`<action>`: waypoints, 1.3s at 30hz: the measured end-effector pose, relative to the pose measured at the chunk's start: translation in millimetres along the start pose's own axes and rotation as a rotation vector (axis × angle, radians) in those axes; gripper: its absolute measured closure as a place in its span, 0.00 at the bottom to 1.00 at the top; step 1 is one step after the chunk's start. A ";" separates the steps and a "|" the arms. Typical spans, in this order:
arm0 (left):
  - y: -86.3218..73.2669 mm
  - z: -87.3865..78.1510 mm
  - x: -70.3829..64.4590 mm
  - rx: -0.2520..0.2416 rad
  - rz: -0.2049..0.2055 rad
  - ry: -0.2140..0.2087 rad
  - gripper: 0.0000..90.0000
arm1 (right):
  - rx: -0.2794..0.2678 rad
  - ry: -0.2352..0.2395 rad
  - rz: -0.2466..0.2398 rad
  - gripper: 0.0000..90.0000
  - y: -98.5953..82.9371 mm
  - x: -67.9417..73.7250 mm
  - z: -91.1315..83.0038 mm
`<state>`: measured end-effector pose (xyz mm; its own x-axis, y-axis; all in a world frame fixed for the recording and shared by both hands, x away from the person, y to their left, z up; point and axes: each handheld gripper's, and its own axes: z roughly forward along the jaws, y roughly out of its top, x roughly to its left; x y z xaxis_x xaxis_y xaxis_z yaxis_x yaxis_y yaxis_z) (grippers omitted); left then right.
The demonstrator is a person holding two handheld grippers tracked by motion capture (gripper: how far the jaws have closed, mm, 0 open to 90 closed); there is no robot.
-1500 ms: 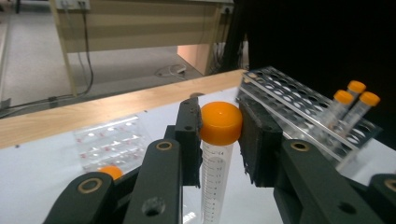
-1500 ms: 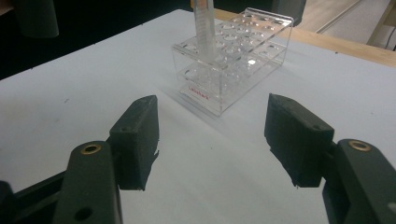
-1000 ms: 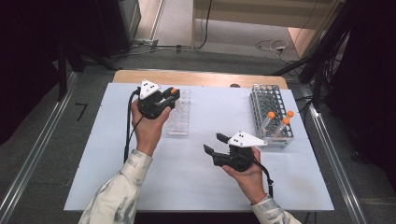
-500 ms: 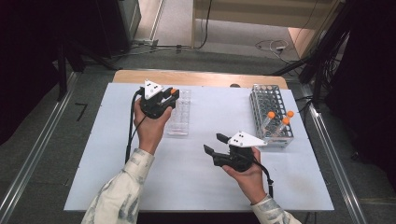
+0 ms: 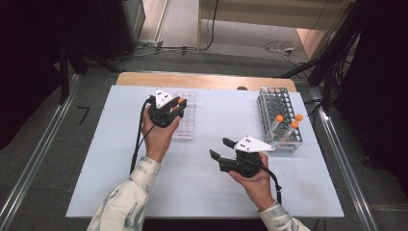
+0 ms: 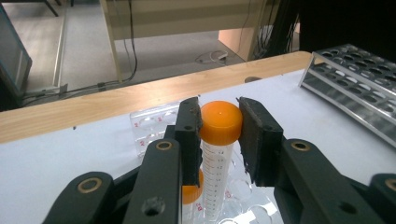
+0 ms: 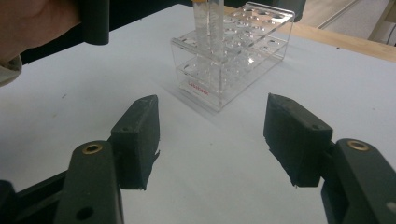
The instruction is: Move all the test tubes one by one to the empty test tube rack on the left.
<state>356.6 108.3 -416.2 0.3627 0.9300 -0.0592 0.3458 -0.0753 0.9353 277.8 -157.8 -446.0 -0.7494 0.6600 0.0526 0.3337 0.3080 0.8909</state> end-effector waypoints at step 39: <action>-17.2 -50.2 -16.8 0.018 -0.088 -0.095 0.26 | 0.001 -0.062 0.009 0.39 -3.1 -15.7 -7.7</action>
<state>301.1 112.0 -413.8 0.4102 0.8952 -0.1743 0.3947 -0.0019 0.9188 284.2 -174.4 -446.2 -0.7095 0.7040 0.0329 0.3410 0.3020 0.8903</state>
